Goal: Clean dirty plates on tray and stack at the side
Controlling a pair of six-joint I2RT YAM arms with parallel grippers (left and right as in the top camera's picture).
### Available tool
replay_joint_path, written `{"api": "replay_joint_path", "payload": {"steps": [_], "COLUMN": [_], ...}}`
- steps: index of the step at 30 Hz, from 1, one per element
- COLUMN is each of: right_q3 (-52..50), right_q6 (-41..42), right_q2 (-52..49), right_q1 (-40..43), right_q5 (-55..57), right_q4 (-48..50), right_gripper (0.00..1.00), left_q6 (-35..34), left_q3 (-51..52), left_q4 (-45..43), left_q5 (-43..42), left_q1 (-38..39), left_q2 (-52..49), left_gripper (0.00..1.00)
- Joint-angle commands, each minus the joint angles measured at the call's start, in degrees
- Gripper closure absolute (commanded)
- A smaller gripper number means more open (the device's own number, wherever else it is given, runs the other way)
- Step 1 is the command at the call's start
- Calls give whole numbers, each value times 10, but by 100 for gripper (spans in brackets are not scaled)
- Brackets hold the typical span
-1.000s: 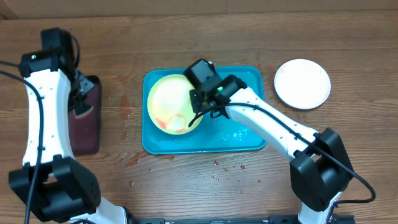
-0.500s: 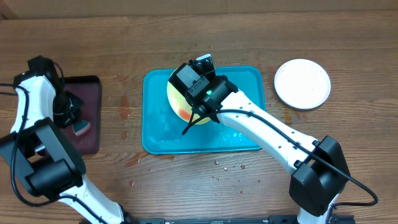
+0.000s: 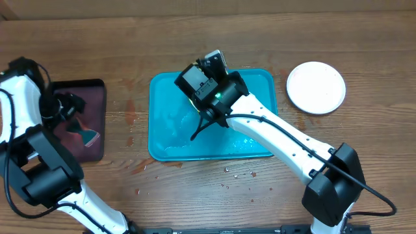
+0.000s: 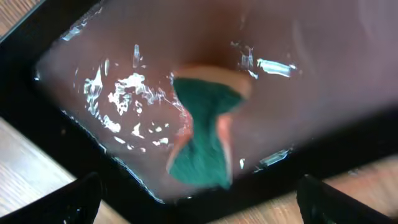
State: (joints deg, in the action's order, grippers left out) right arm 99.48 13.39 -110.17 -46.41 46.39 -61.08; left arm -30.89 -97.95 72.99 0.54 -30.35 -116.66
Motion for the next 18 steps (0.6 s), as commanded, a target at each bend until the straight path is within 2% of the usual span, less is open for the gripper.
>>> {"api": "replay_joint_path", "payload": {"steps": [1, 5, 8, 11, 14, 18], "right_q3": [52, 61, 61, 61, 60, 59], "right_q6": [-67, -111, -117, -117, -117, -117], "right_q2": [22, 22, 22, 22, 22, 21], "right_q1": [-36, -72, -101, -122, -129, -115], "right_q5": [87, 209, 315, 372, 346, 213], "right_q4": [4, 3, 6, 24, 49, 60], "right_gripper": [96, 96, 96, 96, 96, 96], "left_q6": [11, 11, 11, 11, 11, 11], "left_q3": [-47, -47, -47, -47, -47, -47], "left_q4": [29, 33, 33, 33, 33, 33], "left_q5": [-80, -107, -111, -111, -111, -111], "left_q1": [-2, 1, 2, 2, 2, 2], "left_q2": [-2, -2, -2, -2, -2, -2], "left_gripper": [0, 0, 0, 0, 0, 0]}}
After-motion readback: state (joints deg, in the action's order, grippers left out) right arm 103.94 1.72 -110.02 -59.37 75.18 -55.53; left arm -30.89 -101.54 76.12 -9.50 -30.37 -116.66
